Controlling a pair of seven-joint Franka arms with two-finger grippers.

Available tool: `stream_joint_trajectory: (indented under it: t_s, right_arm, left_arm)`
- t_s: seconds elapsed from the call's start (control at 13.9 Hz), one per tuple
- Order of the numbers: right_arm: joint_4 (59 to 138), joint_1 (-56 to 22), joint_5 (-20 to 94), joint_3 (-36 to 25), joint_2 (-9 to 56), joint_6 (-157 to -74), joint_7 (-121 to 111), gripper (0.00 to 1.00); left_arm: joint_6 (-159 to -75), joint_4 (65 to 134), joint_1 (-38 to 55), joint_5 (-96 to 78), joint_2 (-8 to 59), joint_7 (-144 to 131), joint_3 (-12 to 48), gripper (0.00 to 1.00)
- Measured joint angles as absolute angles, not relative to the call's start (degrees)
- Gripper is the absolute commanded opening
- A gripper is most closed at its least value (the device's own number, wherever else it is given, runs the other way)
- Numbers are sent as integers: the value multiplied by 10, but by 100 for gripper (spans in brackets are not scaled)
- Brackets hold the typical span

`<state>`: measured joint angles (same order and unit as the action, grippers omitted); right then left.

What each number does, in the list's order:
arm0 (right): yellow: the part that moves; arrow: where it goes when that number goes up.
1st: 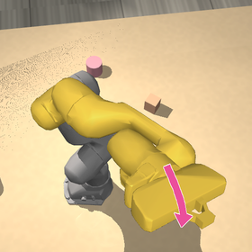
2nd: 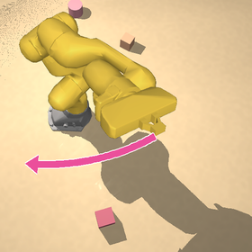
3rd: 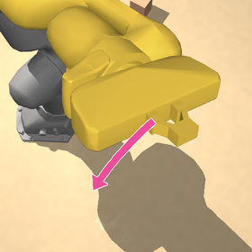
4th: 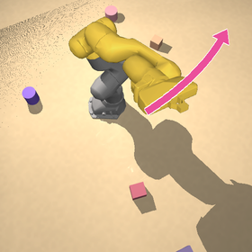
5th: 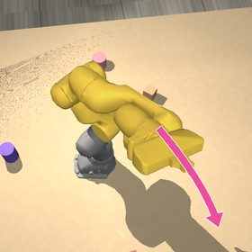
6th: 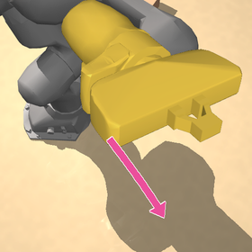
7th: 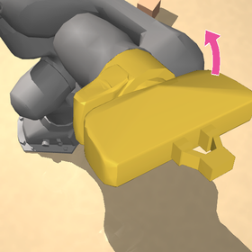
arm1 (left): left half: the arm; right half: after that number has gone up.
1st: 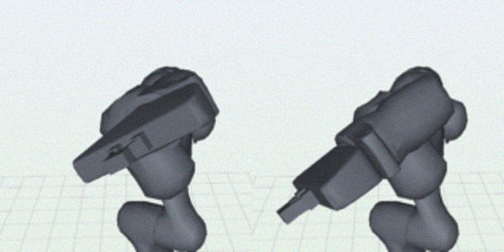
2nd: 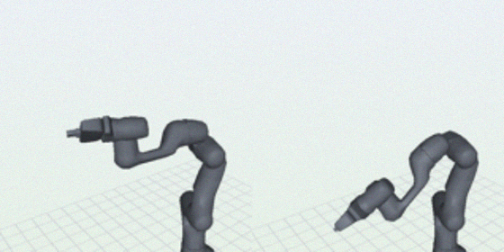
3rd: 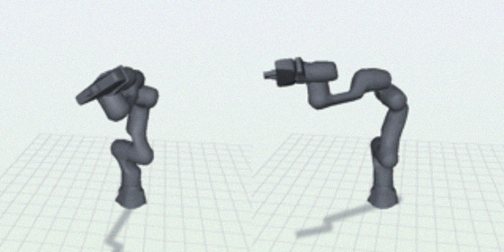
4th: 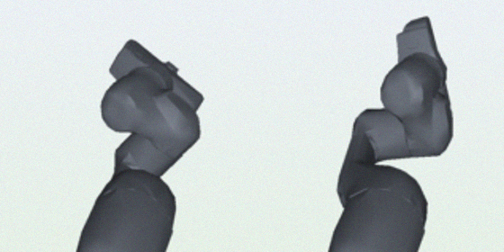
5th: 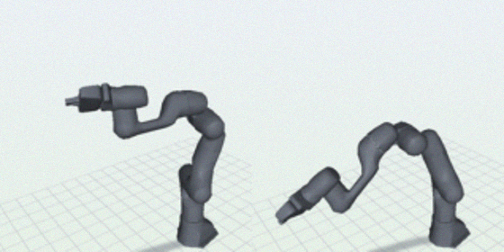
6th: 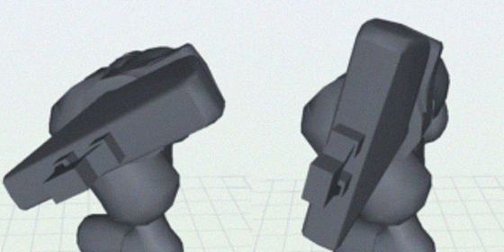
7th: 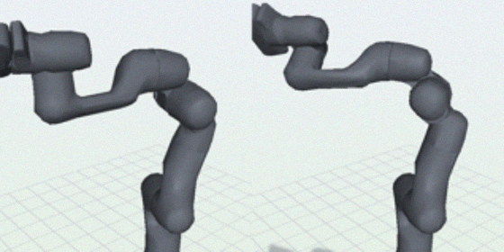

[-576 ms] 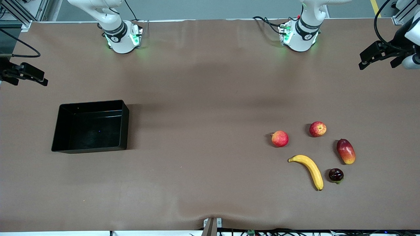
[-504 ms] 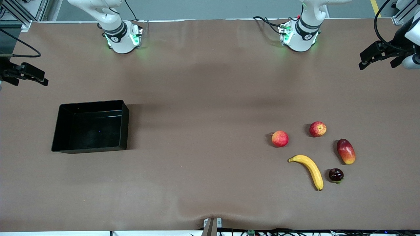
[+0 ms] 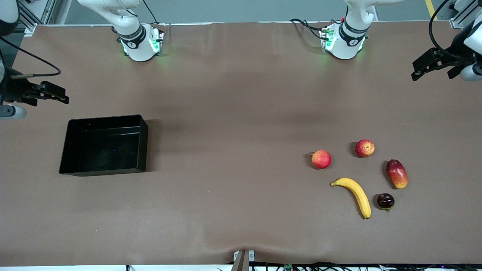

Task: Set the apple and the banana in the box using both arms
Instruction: 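Move the right gripper toward the box while the left gripper approaches fruit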

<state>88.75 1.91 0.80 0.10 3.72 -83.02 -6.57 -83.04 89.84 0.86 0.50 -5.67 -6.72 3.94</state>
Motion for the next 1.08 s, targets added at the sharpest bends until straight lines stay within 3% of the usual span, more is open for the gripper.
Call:
stream_joint_trajectory:
  t_s: [0.72, 1.08]
  right_arm:
    - [898, 34, 8, -5, 43, -828, -101, 100]
    - [921, 49, 8, -7, 49, -883, -102, 100]
  left_arm:
    - [-830, 887, 7, 7, -32, -68, 38, 100]
    - [-836, 890, 6, 14, -15, -68, 38, 100]
